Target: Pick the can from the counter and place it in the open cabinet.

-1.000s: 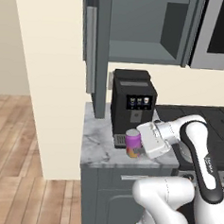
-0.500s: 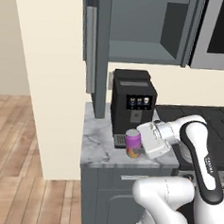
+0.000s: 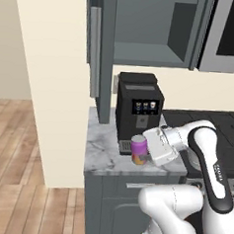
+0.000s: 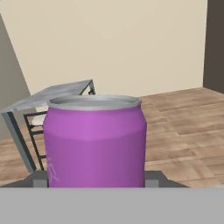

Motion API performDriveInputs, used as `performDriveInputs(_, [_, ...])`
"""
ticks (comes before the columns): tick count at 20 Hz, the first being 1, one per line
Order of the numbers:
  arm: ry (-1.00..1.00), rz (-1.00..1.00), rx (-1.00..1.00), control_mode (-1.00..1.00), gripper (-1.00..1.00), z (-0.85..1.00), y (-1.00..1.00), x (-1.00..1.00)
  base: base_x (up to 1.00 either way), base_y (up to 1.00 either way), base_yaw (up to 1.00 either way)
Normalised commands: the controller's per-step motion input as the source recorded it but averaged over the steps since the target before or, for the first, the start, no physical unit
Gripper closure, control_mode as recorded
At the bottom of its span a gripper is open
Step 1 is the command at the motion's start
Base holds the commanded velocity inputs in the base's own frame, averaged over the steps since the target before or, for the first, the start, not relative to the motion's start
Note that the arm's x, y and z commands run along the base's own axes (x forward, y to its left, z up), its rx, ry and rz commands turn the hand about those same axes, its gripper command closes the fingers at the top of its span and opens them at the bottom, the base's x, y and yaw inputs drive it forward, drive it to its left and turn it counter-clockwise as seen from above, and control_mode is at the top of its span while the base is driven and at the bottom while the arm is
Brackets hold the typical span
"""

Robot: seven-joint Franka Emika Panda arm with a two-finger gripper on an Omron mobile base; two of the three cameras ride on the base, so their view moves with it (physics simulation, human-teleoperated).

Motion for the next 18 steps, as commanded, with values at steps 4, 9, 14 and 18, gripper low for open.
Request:
performDriveInputs(4, [0.0,0.0,0.0,1.0,1.0,0.0,0.0,0.0,0.0,0.0,0.0])
performDriveInputs(9, [-0.02,0.0,0.0,-1.0,1.0,0.0,0.01,-0.04,0.0,0.0,0.0])
performDriveInputs(14, [-0.19,-0.01,0.01,-1.0,1.0,0.33,0.0,-0.14,0.0,0.0,0.0])
performDriveInputs(18, [-0.06,-0.1,0.0,-1.0,1.0,0.54,0.03,-0.16,0.0,0.0,0.0])
